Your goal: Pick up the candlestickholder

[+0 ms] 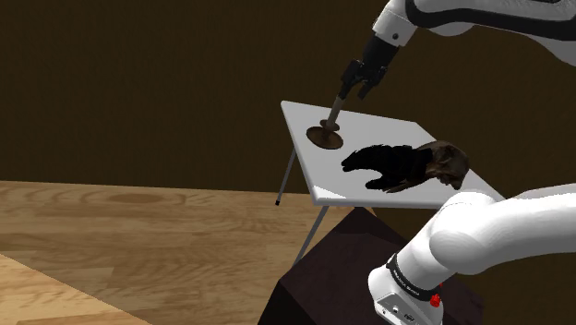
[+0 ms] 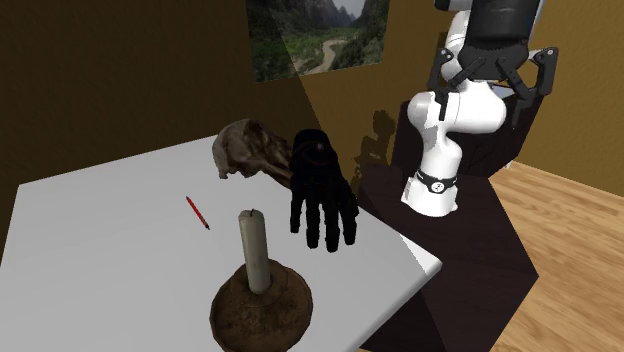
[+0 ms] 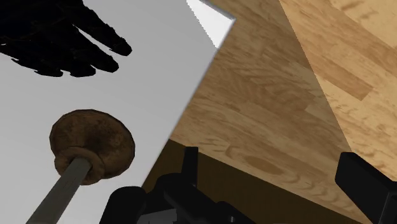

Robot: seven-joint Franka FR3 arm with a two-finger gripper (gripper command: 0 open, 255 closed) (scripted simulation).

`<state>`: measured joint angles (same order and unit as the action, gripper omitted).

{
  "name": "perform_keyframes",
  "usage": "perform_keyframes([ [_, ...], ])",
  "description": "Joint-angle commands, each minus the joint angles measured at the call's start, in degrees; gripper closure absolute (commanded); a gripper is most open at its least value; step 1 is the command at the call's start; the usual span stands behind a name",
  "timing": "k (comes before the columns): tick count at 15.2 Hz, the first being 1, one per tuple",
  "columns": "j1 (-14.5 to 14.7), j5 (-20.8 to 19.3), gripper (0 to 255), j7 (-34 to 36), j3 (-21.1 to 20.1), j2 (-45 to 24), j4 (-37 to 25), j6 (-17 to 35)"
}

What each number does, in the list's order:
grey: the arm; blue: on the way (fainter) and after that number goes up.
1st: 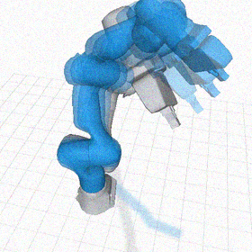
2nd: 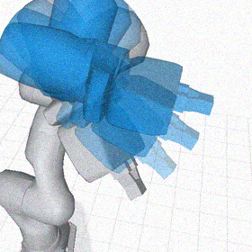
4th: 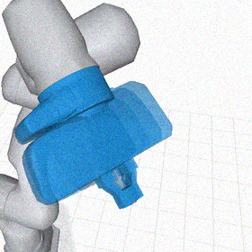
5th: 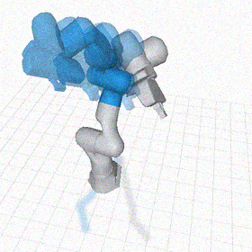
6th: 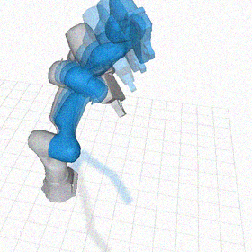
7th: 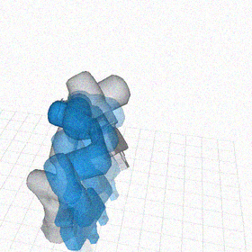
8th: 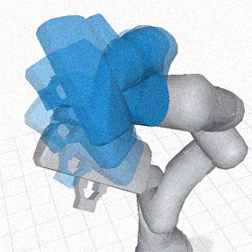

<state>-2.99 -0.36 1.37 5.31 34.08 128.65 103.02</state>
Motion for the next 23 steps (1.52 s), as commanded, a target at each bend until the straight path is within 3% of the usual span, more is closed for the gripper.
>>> perform_keyframes([
  [1, -0.72, -0.71, 0, -1.76, 1.76, -2.68, -1.08, 1.60],
  [12, -3.41, -0.36, 0, -10.74, 10.34, -21.15, -12.40, 8.71],
  [23, -8.20, 6.99, 0, -20.67, 16.33, -43.19, -31.94, 9.98],
])
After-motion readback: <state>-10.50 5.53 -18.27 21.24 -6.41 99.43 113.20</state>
